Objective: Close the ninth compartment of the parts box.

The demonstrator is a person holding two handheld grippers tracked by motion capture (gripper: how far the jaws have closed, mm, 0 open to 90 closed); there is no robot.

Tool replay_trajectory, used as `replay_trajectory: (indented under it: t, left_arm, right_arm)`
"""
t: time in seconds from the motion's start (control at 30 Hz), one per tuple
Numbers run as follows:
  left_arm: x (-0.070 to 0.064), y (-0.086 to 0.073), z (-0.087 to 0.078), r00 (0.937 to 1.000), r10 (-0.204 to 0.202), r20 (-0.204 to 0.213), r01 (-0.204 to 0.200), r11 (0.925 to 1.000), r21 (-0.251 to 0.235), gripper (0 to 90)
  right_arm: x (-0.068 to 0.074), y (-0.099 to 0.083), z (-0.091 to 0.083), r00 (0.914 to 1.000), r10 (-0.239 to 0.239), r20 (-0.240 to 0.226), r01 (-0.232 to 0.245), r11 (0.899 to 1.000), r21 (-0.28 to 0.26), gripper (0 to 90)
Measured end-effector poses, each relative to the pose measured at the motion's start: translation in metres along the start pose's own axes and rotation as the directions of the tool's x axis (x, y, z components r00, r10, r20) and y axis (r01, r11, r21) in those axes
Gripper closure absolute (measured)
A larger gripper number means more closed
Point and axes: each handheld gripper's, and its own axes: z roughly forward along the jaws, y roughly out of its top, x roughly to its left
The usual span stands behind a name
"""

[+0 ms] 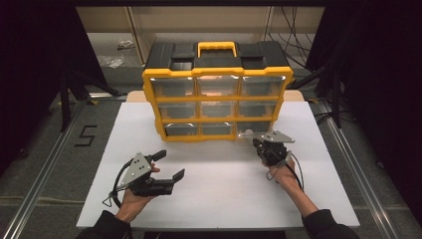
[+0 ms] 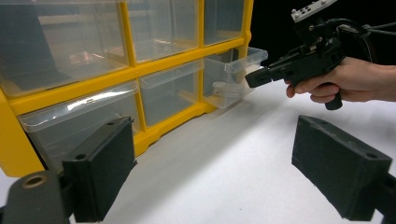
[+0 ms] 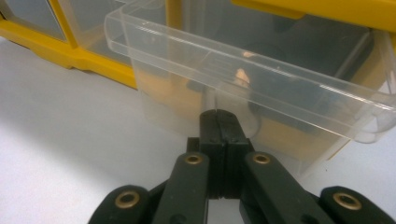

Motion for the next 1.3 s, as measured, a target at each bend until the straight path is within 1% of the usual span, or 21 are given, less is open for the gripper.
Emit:
replay_trajectory:
  t: [0.07, 0.13, 0.63, 0.93, 1.3]
  left_arm:
    - [0.000, 0.000, 0.000, 1.0000, -0.005, -0.001, 0.005, 1.0000, 0.000, 12.7]
    - [0.000, 0.000, 0.000, 1.0000, -0.001, -0.001, 0.001, 1.0000, 0.000, 12.7]
    - [0.000, 0.000, 0.000, 1.0000, -0.005, 0.000, 0.005, 1.0000, -0.001, 12.7]
    - [0.000, 0.000, 0.000, 1.0000, -0.006, 0.000, 0.006, 1.0000, -0.001, 12.7]
    - [0.000, 0.000, 0.000, 1.0000, -0.006, 0.003, 0.006, 1.0000, -0.001, 12.8]
  right_arm:
    - [0.000, 0.000, 0.001, 1.0000, -0.001, 0.002, 0.001, 1.000, 0.000, 90.0]
    - [0.000, 0.001, 0.002, 1.0000, 0.000, 0.005, 0.000, 1.000, -0.002, 90.0]
    - [0.000, 0.001, 0.009, 0.9999, -0.001, 0.015, 0.001, 1.000, 0.001, 90.0]
    - [-0.003, 0.002, 0.013, 0.9997, 0.007, 0.025, -0.007, 1.000, 0.000, 90.0]
    - [-0.006, 0.002, 0.020, 0.9992, 0.005, 0.040, -0.005, 1.000, -0.002, 90.0]
